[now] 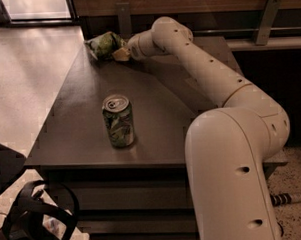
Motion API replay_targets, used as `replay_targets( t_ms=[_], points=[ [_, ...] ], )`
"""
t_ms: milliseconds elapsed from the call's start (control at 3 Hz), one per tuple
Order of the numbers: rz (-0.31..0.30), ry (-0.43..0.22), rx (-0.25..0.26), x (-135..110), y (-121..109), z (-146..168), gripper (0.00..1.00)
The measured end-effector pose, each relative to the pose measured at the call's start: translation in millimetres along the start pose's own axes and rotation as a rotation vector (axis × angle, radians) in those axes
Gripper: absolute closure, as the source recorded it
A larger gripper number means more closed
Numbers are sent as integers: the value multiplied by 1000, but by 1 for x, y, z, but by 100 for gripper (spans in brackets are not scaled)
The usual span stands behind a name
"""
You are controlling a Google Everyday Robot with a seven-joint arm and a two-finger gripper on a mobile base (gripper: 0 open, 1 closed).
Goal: Pick green jalapeno chip bag
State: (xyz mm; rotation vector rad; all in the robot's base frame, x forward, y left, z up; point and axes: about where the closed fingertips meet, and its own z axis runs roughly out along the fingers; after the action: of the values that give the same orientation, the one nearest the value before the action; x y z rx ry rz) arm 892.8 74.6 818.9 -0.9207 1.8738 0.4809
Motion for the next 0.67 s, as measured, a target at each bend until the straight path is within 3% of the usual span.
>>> replay_targets(
  t_ms=[333, 667],
  points=[
    [0, 0, 0, 0, 0, 0, 100],
    [-64, -66, 4, -45, 2, -31, 100]
  ],
)
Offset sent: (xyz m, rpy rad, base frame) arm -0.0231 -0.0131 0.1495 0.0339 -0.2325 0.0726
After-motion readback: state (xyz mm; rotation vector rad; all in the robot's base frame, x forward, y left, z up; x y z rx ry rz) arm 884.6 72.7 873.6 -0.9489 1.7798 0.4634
